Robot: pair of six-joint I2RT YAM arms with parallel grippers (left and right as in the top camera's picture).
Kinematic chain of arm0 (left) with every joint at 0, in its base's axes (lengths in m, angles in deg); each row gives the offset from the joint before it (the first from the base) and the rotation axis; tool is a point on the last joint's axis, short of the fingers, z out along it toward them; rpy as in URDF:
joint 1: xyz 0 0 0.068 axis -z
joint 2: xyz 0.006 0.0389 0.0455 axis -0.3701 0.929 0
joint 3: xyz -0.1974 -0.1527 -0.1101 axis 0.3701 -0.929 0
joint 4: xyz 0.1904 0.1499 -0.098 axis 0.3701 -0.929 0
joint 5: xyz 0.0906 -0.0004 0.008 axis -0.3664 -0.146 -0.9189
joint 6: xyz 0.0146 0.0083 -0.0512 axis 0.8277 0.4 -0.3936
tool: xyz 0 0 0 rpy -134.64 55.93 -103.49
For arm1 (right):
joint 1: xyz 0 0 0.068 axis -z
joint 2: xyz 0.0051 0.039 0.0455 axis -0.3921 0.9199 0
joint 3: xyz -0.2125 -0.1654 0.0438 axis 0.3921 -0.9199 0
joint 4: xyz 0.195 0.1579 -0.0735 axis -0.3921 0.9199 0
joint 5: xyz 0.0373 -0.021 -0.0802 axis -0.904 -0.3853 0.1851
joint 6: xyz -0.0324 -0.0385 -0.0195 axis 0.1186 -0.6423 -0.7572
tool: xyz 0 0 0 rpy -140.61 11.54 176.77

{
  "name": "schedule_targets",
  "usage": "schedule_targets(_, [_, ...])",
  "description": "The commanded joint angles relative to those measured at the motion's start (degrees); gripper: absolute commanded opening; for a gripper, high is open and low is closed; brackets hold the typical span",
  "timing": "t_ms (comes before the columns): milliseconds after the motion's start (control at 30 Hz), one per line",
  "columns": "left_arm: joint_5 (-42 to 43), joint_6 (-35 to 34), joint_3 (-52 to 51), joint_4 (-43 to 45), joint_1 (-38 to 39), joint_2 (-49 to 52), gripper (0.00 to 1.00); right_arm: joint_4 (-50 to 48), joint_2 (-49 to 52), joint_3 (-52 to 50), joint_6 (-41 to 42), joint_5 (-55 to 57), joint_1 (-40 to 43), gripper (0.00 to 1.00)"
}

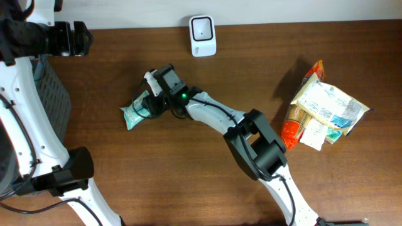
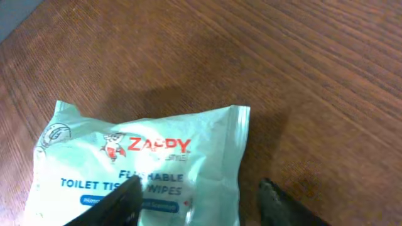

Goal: Scan the item barcode
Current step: 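Lower the right gripper onto the teal wipes pack and grasp it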

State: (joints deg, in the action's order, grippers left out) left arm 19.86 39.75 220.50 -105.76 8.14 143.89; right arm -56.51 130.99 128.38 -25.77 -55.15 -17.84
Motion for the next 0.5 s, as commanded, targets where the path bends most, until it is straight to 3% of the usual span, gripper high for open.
schedule_targets(0, [0.4, 0.3, 0.2, 0.1, -0.2, -0.5, 0.99, 3.3, 4.0, -0.5, -1.2, 4.7, -1.8, 0.48])
schedule_targets(100, [0.4, 0.3, 0.2, 0.1, -0.2, -0.5, 0.99, 6.5, 4.2, -0.5, -1.2, 2.4, -2.5, 0.15])
schedule_targets(167, [0.4, 0.3, 0.2, 0.1, -0.2, -0.5, 0.99, 8.3, 4.2, -0.5, -1.2, -4.1, -2.4, 0.04])
schedule_targets(333, [0.4, 0.3, 0.2, 0.1, -0.2, -0.5, 0.99, 13.0, 3.3, 0.7, -1.2, -8.3, 0.1, 0.04])
schedule_targets(467, [0.4, 0.3, 0.2, 0.1, -0.2, -0.5, 0.99, 23.8, -1.3, 5.4, -1.5, -8.3, 4.3, 0.04])
